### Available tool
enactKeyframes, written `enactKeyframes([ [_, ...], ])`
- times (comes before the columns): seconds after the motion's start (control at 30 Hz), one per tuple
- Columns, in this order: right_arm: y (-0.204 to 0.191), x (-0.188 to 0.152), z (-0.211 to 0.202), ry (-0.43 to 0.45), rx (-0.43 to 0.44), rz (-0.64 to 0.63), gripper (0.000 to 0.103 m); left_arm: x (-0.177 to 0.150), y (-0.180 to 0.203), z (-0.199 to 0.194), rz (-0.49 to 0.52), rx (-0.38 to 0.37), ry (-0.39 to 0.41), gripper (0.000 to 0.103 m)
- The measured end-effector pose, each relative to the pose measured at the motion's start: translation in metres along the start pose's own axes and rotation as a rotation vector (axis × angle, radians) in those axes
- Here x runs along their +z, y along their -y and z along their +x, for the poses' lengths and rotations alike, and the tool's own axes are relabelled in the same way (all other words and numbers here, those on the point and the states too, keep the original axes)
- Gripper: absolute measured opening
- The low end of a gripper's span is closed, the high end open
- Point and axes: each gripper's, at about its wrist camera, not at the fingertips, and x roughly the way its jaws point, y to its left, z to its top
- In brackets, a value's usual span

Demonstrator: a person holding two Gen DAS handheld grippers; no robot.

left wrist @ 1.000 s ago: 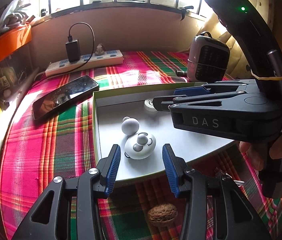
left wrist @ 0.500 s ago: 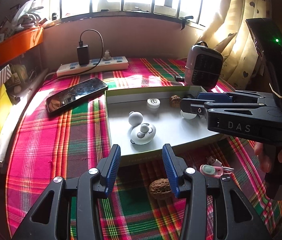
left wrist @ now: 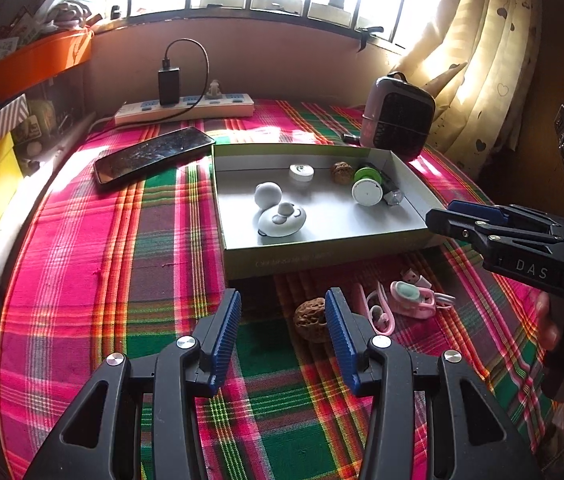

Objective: Organize objects
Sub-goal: 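Move left gripper to a walnut while right gripper approaches white USB cable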

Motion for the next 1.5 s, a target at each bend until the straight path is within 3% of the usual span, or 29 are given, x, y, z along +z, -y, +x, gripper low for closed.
enactKeyframes([
  [0.4,0.017,-0.044,-0.005,-0.063,-0.066,0.030,0.044,-0.006,0.004,0.014,0.025,-0.035,-0.045,0.044],
  [0.6,0.014,-0.055,-0.001,-0.090,-0.060,0.021,0.044,-0.007,0.004,0.021,0.031,-0.063,-0.059,0.046],
  [0.87,0.010,-0.055,-0.003,-0.068,-0.063,0.019,0.044,-0.006,0.004,0.028,0.027,-0.075,-0.071,0.049],
  [1.07,0.004,-0.051,0.007,-0.082,-0.006,0.010,0.044,-0.005,0.004,0.032,0.016,-0.084,-0.077,0.050],
  [1.5,0.001,-0.041,0.026,-0.093,-0.008,-0.055,0.044,0.001,0.008,0.041,0.019,0.007,-0.087,0.050],
])
